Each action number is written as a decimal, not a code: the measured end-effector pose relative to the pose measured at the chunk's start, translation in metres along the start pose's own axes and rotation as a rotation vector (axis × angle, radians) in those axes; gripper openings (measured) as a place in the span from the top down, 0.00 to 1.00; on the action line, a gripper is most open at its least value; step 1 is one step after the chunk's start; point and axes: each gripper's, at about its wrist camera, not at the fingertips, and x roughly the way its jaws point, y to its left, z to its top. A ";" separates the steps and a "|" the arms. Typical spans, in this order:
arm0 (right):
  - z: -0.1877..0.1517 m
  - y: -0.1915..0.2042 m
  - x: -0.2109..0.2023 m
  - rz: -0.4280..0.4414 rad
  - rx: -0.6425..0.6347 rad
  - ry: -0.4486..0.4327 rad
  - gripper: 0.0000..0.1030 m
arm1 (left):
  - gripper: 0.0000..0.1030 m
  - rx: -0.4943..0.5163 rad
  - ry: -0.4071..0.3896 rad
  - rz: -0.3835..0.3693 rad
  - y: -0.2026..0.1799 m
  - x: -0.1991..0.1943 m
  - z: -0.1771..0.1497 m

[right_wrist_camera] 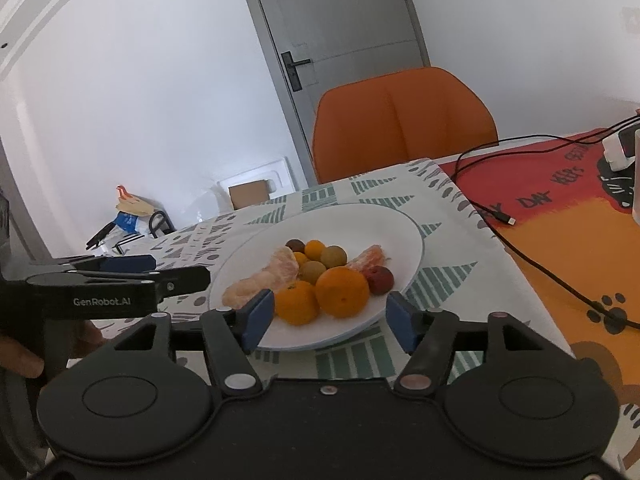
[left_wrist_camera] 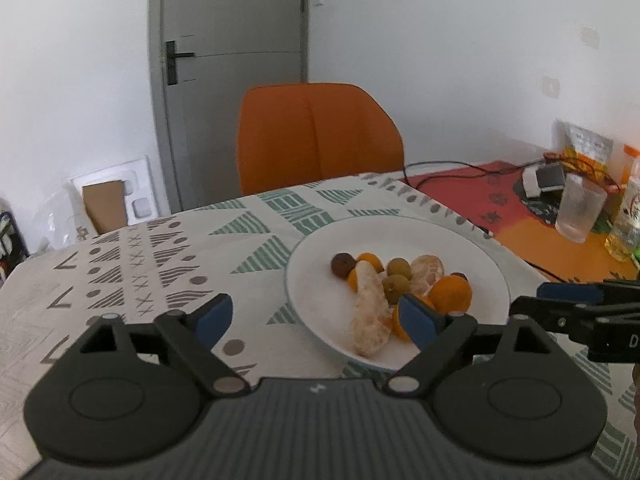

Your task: Organize fruits

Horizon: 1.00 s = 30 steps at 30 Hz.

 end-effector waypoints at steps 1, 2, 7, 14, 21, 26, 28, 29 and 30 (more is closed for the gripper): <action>0.000 0.001 -0.001 0.002 -0.002 -0.004 0.37 | 0.14 -0.012 0.001 0.005 0.002 -0.002 0.000; 0.000 0.002 -0.003 0.005 -0.001 -0.007 0.36 | 0.14 -0.020 0.003 0.007 0.004 -0.005 -0.001; 0.001 0.009 -0.009 0.027 -0.002 -0.018 0.28 | 0.12 -0.038 -0.004 0.047 0.015 -0.022 -0.001; 0.004 0.023 -0.024 0.054 -0.023 -0.051 0.16 | 0.07 -0.071 -0.028 0.112 0.030 -0.050 0.000; 0.006 0.036 -0.033 0.078 -0.037 -0.059 0.04 | 0.00 -0.079 -0.041 0.134 0.036 -0.076 -0.003; 0.007 0.047 -0.038 0.082 -0.053 -0.053 0.00 | 0.00 -0.103 -0.050 0.153 0.043 -0.092 -0.005; 0.007 0.053 -0.040 0.075 -0.068 -0.050 0.00 | 0.00 -0.115 -0.058 0.161 0.046 -0.099 -0.006; 0.006 0.056 -0.041 0.074 -0.077 -0.049 0.00 | 0.00 -0.120 -0.062 0.163 0.048 -0.102 -0.006; 0.006 0.058 -0.041 0.077 -0.084 -0.049 0.00 | 0.00 -0.124 -0.065 0.164 0.049 -0.104 -0.007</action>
